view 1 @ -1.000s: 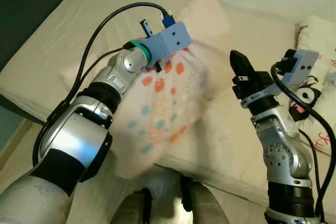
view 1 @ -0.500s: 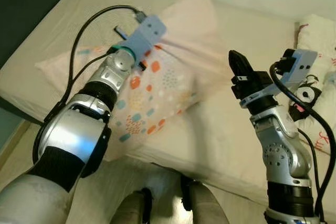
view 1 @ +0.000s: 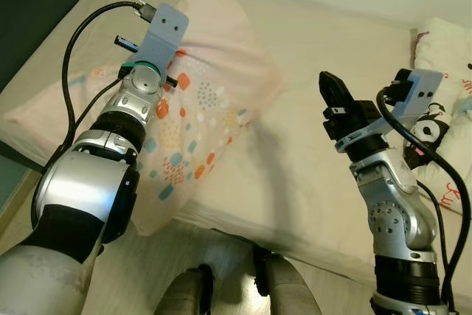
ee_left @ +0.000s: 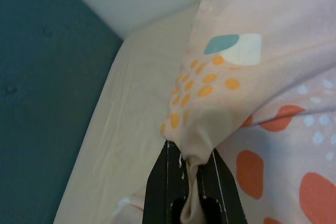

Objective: Clean up the room

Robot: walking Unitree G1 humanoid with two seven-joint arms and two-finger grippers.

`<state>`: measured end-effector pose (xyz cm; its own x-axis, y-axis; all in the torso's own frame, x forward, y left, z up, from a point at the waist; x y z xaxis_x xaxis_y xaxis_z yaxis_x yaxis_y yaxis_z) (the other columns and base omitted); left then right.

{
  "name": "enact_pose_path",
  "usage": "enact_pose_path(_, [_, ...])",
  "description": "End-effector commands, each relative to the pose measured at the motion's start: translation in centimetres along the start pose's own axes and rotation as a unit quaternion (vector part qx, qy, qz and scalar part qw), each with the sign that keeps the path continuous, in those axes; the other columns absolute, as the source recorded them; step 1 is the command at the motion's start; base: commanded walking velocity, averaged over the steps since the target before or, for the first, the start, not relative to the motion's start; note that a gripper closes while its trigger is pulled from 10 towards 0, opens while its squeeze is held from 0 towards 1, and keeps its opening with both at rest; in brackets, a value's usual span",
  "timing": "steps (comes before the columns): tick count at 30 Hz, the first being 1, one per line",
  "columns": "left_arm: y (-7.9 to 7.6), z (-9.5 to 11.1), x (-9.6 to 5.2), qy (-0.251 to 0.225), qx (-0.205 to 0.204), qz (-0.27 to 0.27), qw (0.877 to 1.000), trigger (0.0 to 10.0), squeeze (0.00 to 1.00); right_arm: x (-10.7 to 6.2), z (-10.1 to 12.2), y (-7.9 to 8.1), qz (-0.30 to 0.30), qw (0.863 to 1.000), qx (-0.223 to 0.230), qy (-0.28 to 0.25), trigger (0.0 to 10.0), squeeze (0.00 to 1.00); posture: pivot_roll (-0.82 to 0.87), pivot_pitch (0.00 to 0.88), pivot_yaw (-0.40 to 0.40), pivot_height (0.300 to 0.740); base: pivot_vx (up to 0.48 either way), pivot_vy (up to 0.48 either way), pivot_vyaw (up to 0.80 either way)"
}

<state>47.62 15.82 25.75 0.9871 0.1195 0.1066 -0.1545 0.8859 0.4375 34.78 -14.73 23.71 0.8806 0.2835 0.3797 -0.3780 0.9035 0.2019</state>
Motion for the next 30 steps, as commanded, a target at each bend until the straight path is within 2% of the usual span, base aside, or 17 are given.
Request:
enact_pose_path(1, [0.3,2.8,0.3,-0.05,-0.006,0.001,0.999,10.0,0.0,-0.2,-0.1,0.2,0.0,1.0,0.007,0.001,10.0,0.0,-0.1,0.237,0.057,0.74,0.0,0.0,0.0])
enact_pose_path(2, [0.6,2.5,0.3,-0.042,-0.003,0.014,0.999,10.0,0.53,-0.3,0.0,0.2,0.0,1.0,0.007,0.001,10.0,0.0,-0.1,0.236,0.059,0.74,0.0,0.0,0.0])
enact_pose_path(3, [0.9,2.1,0.3,-0.034,-0.001,0.026,0.999,10.0,0.53,-0.3,0.0,0.2,0.0,1.0,0.007,0.0,10.0,0.0,-0.11,0.236,0.059,0.74,0.0,0.0,0.0])
enact_pose_path(4, [1.4,1.5,0.3,-0.018,0.006,0.043,0.999,10.0,1.0,-0.3,0.0,0.2,-0.001,1.0,0.007,0.0,10.0,0.0,-0.11,0.236,0.059,0.74,0.0,0.0,0.0])
enact_pose_path(12, [3.5,-0.4,0.1,0.016,0.009,0.1,0.995,10.0,1.0,-0.4,0.0,0.2,-0.001,1.0,0.009,0.001,10.0,0.0,-0.1,0.234,0.058,0.74,0.0,0.0,0.0])
enact_pose_path(15, [3.1,-0.4,0.1,0.01,-0.002,0.085,0.996,10.0,1.0,-0.3,-0.1,0.3,0.001,1.0,0.01,0.0,10.0,0.0,-0.1,0.232,0.061,0.74,0.0,0.0,0.0])
enact_pose_path(17, [2.8,-0.2,0.1,0.005,-0.005,0.075,0.997,10.0,0.96,-0.2,0.0,0.3,0.001,1.0,0.009,-0.001,10.0,0.0,-0.1,0.232,0.061,0.74,0.0,0.0,0.0])
enact_pose_path(18, [2.2,0.3,0.2,-0.011,-0.018,0.051,0.998,10.0,0.0,-0.3,0.0,0.3,0.0,1.0,0.008,-0.001,10.0,0.0,-0.1,0.229,0.065,0.74,0.0,0.0,0.0])
enact_pose_path(19, [1.6,0.8,0.1,-0.026,-0.033,0.025,0.999,10.0,0.0,-0.3,0.0,0.3,0.0,1.0,0.004,0.0,10.0,0.0,-0.1,0.229,0.065,0.74,0.0,0.0,0.0])
enact_pose_path(23, [0.6,1.4,0.0,-0.05,-0.06,-0.018,0.997,10.0,0.0,-0.4,-0.2,0.3,0.0,1.0,-0.005,0.004,10.0,0.0,-0.1,0.227,0.064,0.74,0.0,0.0,0.0])
enact_pose_path(25, [-0.4,1.8,-0.4,-0.076,-0.095,-0.072,0.99,10.0,0.0,-0.5,-0.7,0.5,0.002,1.0,-0.01,0.014,10.0,0.0,-0.09,0.224,0.061,0.74,0.0,0.0,0.0])
enact_pose_path(26, [-0.4,1.8,-0.4,-0.076,-0.095,-0.072,0.99,10.0,0.0,-0.5,-0.7,0.5,0.002,1.0,-0.01,0.014,10.0,0.0,-0.09,0.224,0.061,0.74,0.0,0.0,0.0])
enact_pose_path(27, [-1.1,1.7,-1.3,-0.097,-0.129,-0.118,0.98,10.0,0.0,-0.5,-1.1,0.8,0.004,1.0,-0.013,0.021,10.0,0.0,-0.08,0.216,0.05,0.74,0.0,0.0,0.0])
enact_pose_path(30, [-1.3,1.6,-1.8,-0.103,-0.145,-0.136,0.975,10.0,0.0,-0.5,-1.3,0.9,0.005,1.0,-0.014,0.023,10.0,0.0,-0.08,0.216,0.05,0.74,0.0,0.0,0.0])
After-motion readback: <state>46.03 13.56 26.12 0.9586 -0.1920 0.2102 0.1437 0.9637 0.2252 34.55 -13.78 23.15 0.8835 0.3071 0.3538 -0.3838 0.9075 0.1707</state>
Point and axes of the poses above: a point about 5 cm out from each wrist's last joint towards the gripper, its own x axis pointing out of the wrist towards the gripper, its own z axis along the axis of the wrist's last joint, y = z × x, the point moved 5 cm from there along x, pointing out of the wrist towards the gripper, and after that the axes turned 5 degrees about -x, right-handed, at the moved point
